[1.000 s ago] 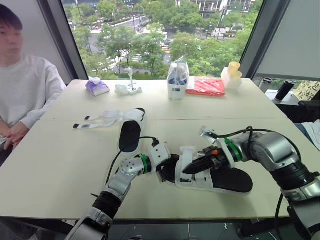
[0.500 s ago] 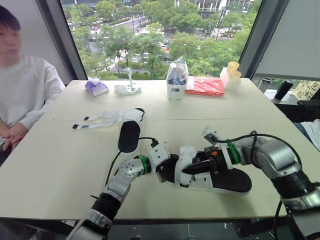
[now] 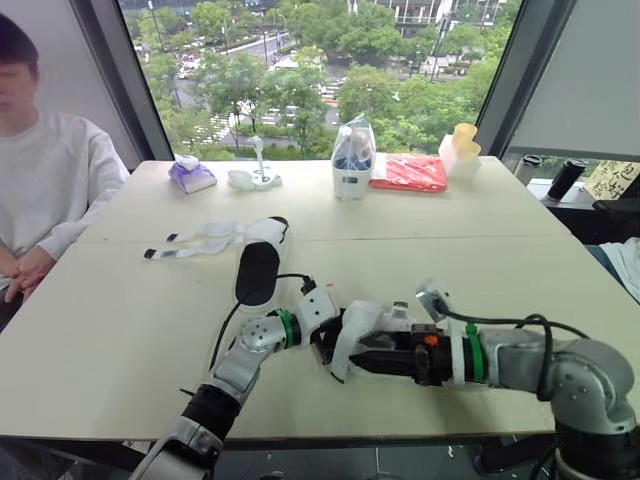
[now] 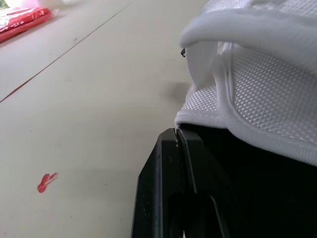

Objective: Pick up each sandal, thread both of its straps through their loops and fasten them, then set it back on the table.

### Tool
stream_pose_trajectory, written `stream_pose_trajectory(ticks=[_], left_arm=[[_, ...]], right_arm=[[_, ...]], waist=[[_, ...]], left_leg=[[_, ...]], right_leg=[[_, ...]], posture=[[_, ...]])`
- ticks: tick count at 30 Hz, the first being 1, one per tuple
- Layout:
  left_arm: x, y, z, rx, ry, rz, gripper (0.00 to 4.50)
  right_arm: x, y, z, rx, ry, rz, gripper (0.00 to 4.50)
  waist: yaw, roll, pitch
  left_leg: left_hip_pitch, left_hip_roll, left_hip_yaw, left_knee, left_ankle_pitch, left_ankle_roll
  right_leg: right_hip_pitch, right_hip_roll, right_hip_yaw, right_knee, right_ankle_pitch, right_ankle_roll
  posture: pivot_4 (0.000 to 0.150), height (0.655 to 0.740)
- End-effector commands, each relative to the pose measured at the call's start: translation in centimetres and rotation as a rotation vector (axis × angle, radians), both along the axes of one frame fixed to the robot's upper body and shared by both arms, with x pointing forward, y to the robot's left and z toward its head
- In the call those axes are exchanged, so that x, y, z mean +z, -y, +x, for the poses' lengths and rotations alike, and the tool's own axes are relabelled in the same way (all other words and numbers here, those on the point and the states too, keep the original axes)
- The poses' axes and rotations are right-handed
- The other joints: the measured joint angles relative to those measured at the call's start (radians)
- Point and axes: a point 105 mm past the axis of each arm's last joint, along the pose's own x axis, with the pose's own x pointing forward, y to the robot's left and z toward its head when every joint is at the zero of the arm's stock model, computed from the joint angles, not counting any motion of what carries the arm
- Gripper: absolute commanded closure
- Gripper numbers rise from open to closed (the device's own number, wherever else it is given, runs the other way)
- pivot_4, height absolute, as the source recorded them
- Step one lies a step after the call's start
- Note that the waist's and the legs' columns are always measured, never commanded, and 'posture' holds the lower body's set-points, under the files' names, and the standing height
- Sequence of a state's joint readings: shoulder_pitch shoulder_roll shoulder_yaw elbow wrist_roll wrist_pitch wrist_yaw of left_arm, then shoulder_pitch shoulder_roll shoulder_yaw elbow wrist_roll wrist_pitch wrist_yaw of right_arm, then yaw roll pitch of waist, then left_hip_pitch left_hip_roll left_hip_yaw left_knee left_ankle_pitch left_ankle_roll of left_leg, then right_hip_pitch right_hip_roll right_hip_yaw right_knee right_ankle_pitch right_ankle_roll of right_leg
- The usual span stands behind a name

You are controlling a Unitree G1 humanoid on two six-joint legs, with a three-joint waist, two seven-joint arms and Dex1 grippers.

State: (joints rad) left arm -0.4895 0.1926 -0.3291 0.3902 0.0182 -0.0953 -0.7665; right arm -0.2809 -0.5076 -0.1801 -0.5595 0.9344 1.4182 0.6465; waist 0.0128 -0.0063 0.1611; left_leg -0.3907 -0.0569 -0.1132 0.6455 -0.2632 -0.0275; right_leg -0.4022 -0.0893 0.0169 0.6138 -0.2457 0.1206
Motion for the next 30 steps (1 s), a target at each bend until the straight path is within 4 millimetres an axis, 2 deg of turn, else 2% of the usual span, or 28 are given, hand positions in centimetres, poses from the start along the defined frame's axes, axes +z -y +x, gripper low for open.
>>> stream_pose_trajectory(ticks=[1,12,16,19,24,27,30], left_arm=[[-4.9,-1.6,-0.9,0.034,-0.169,0.116,4.50],[-5.1,-1.4,-1.0,0.025,-0.171,0.118,4.50],[-5.1,-1.3,-1.0,0.020,-0.170,0.122,4.50],[-5.2,-1.2,-1.0,0.018,-0.170,0.122,4.50],[-5.2,-1.1,-1.0,0.014,-0.172,0.123,4.50],[-5.3,-1.2,-0.9,0.020,-0.173,0.121,4.50],[-5.4,-1.5,-0.7,0.040,-0.175,0.117,4.50]], right_arm=[[0.0,0.1,0.1,-0.038,0.060,-0.048,1.54],[-1.0,-0.9,-0.5,-0.095,0.058,-0.029,1.54],[-1.0,-2.2,-1.0,-0.081,0.023,0.046,1.54],[-1.5,-3.1,-1.5,-0.054,0.004,0.037,1.54],[-2.0,-3.5,-0.5,-0.066,0.014,-0.021,1.54],[-2.3,-3.8,-0.2,-0.055,0.007,-0.048,2.38],[-2.3,-4.1,-0.2,-0.047,-0.018,-0.036,3.93]], waist=[[0.000,0.000,0.000],[0.000,-0.001,-0.001],[0.000,-0.001,-0.001],[0.000,-0.001,-0.001],[0.000,-0.001,-0.001],[0.001,-0.001,-0.001],[0.000,-0.001,-0.001]], left_leg=[[0.000,0.000,0.000,0.000,0.000,0.000],[0.000,0.000,0.000,0.000,0.000,0.000],[0.001,0.000,0.000,0.000,0.000,0.000],[0.001,0.000,0.000,0.000,0.000,0.000],[0.001,0.000,-0.001,0.000,0.000,0.000],[0.001,0.000,-0.001,0.000,0.000,0.000],[0.001,0.000,-0.001,0.000,0.000,0.000]], right_leg=[[0.000,0.000,0.000,0.000,0.000,0.000],[0.001,0.000,0.000,0.000,0.000,0.000],[0.001,0.000,0.000,0.000,0.000,0.000],[0.001,0.000,0.000,0.000,0.000,0.000],[0.001,0.000,0.000,0.000,-0.001,-0.001],[0.001,0.000,0.000,0.000,-0.001,-0.001],[0.002,0.000,-0.001,0.000,-0.001,-0.001]], posture=[[0.150,0.7400],[0.150,0.7400],[0.150,0.7400],[0.150,0.7400],[0.150,0.7400],[0.150,0.7400],[0.150,0.7400]])
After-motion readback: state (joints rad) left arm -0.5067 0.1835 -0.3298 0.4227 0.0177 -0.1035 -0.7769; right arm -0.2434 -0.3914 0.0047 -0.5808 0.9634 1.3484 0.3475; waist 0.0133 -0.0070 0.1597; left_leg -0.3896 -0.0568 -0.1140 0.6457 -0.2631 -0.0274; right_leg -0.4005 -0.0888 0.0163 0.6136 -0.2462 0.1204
